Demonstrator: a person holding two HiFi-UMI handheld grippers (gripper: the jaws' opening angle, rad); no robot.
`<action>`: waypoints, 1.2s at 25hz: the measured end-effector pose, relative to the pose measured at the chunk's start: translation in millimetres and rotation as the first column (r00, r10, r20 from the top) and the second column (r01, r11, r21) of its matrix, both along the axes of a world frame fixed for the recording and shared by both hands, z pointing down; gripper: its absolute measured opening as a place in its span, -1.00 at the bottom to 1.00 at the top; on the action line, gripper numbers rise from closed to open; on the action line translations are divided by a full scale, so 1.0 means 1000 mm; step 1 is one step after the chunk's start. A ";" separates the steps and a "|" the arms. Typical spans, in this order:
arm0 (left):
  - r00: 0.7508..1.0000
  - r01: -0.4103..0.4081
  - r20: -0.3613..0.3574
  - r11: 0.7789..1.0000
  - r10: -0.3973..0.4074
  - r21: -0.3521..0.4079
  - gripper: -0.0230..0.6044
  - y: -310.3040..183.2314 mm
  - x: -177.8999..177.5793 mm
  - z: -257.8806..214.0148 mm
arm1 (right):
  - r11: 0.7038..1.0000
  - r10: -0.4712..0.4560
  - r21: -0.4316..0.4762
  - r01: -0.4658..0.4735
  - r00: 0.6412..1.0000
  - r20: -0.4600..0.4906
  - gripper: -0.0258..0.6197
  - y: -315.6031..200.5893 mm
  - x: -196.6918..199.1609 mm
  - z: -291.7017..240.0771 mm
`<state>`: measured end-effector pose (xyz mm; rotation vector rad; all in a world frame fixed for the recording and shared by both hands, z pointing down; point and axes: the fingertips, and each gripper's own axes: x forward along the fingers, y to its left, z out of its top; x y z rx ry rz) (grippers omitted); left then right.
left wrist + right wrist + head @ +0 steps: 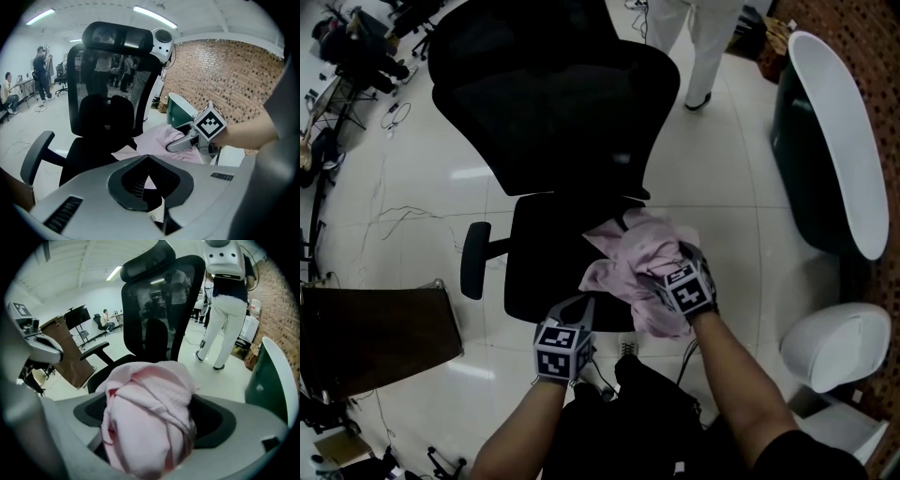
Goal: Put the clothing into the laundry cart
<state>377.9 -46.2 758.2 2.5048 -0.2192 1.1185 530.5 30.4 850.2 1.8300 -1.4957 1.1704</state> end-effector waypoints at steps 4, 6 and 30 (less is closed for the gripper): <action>1.000 0.000 -0.002 1.000 0.000 -0.001 -0.93 0.001 -0.003 0.001 | 1.000 0.016 0.000 -0.016 1.000 -0.024 0.84 -0.001 0.004 0.004; 1.000 -0.001 0.001 1.000 0.001 0.004 -0.93 0.000 -0.005 0.000 | 0.999 0.028 0.018 -0.028 0.999 -0.025 0.63 -0.001 0.006 -0.001; 0.996 0.015 -0.085 0.997 -0.008 0.081 -0.93 -0.010 -0.020 -0.049 | 0.814 0.230 0.518 -0.261 0.965 0.126 -0.52 0.003 0.033 -0.173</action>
